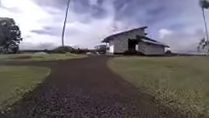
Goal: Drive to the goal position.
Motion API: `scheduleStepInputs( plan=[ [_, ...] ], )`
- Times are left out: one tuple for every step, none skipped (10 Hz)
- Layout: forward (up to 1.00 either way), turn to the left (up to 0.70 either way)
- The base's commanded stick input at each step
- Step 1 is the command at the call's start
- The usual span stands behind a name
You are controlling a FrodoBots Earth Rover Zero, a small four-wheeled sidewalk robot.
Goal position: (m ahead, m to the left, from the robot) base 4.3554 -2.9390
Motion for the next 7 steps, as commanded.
scheduleStepInputs(
  plan=[
    [0.50, 0.00],
    [0.50, 0.00],
    [0.50, 0.00],
    [0.50, 0.00],
    [0.50, 0.00],
    [0.50, 0.00],
    [0.50, 0.00]
  ],
)
